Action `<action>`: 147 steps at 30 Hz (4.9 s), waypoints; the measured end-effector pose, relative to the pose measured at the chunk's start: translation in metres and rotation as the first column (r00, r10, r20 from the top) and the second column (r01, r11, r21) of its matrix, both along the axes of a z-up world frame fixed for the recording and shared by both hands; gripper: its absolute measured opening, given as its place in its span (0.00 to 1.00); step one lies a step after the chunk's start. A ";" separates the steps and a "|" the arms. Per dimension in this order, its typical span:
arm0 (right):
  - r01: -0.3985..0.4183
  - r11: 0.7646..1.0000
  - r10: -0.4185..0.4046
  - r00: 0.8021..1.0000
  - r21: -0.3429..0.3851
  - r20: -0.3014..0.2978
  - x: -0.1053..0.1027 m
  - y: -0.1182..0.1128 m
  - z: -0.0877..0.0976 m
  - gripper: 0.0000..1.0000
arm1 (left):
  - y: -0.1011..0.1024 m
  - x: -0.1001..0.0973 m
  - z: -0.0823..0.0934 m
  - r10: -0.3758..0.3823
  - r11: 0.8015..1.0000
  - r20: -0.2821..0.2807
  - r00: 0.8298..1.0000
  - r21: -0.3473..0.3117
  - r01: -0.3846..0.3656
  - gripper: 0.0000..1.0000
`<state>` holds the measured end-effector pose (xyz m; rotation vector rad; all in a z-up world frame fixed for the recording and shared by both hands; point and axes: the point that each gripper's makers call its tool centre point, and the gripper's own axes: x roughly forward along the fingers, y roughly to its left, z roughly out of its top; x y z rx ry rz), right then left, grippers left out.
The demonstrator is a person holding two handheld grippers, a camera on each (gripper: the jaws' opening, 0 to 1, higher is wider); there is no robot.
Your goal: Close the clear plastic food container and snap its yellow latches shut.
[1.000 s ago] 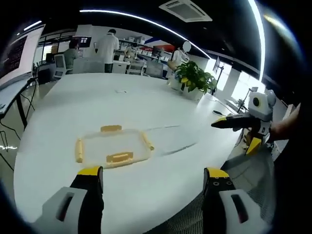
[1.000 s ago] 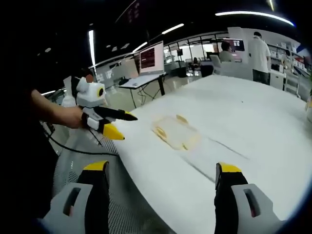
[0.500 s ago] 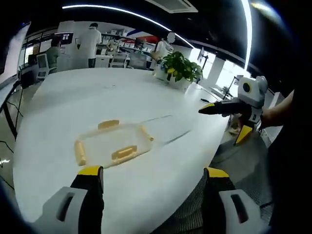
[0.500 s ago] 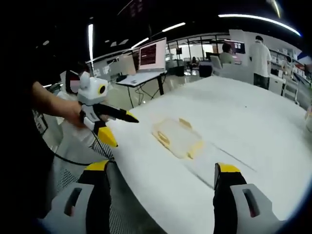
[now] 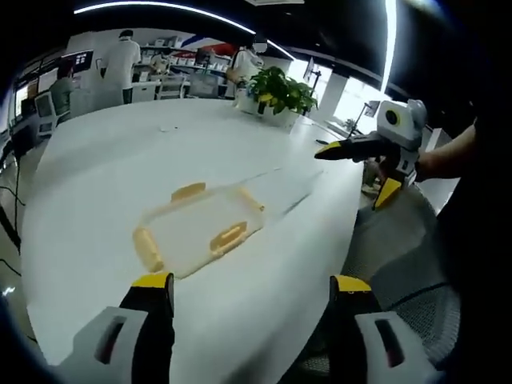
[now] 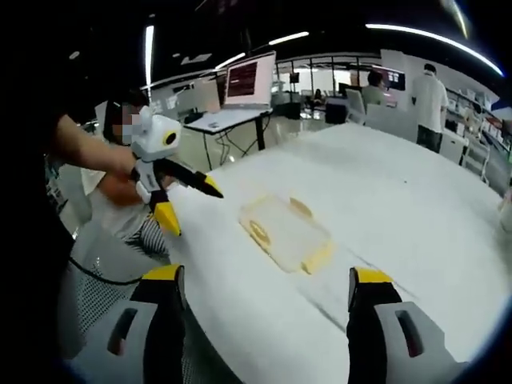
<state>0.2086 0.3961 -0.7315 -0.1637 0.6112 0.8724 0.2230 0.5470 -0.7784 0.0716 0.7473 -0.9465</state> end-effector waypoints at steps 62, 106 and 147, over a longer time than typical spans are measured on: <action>-0.263 0.925 0.267 0.964 -0.273 -0.023 0.080 0.014 -0.050 0.67 | 0.025 0.072 -0.037 -0.317 0.914 0.022 0.948 0.275 0.299 0.70; -0.572 0.611 0.511 0.813 -0.547 -0.279 0.097 0.012 -0.115 0.48 | 0.028 0.113 -0.062 -0.650 0.630 -0.035 0.759 0.533 0.564 0.51; -0.604 0.549 0.505 0.791 -0.577 -0.346 0.097 0.011 -0.117 0.35 | 0.026 0.100 -0.066 -0.638 0.637 -0.093 0.765 0.493 0.592 0.32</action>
